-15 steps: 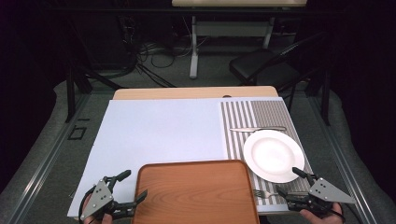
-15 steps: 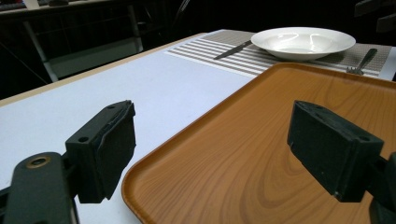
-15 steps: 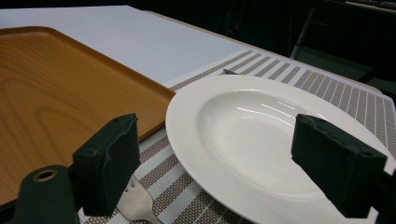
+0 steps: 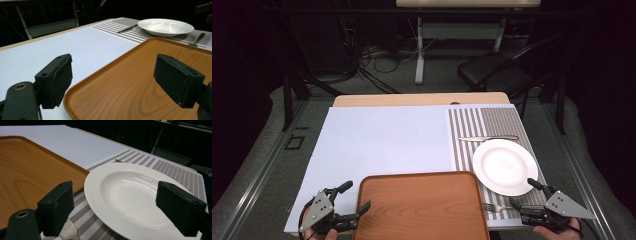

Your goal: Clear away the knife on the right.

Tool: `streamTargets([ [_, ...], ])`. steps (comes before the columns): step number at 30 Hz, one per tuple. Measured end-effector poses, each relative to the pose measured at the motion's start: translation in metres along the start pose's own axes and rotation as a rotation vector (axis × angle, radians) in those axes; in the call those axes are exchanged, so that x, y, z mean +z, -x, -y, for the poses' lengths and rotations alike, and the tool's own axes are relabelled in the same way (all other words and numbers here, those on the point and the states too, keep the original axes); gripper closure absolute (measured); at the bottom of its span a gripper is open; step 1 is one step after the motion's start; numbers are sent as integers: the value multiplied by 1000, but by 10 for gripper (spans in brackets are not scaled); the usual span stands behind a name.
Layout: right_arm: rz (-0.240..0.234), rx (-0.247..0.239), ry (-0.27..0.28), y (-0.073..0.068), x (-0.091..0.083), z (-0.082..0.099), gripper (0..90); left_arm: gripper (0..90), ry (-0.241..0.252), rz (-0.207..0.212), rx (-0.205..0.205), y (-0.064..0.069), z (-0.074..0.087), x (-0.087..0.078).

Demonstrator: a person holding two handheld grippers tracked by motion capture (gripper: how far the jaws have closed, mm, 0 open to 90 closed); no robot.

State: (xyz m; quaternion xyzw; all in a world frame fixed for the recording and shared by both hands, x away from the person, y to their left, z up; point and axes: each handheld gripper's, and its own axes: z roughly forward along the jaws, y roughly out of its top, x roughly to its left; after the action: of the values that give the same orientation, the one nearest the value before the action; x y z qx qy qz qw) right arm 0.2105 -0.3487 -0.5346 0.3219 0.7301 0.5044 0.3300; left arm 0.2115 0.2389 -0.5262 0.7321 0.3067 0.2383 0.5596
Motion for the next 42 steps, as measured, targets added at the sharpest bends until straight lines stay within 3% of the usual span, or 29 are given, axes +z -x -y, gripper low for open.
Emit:
streamTargets([
  [4, 27, -23, -23, 7, 0, -3, 150, 157, -11, 2, -17, 1, 2, 0],
  [8, 33, 0, -29, 17, 2, -5, 163, 160, -47, -6, -5, 4, 2, -1],
  [15, 28, 55, -98, 39, 8, -8, 189, 162, -55, -16, -12, 7, 6, -7],
  [24, 33, 65, -136, 66, 20, -10, 199, 165, -50, -32, -13, 9, 8, -15],
  [42, 29, 80, -184, 103, 66, -24, 209, 165, -61, -50, -23, 10, 10, -20],
])
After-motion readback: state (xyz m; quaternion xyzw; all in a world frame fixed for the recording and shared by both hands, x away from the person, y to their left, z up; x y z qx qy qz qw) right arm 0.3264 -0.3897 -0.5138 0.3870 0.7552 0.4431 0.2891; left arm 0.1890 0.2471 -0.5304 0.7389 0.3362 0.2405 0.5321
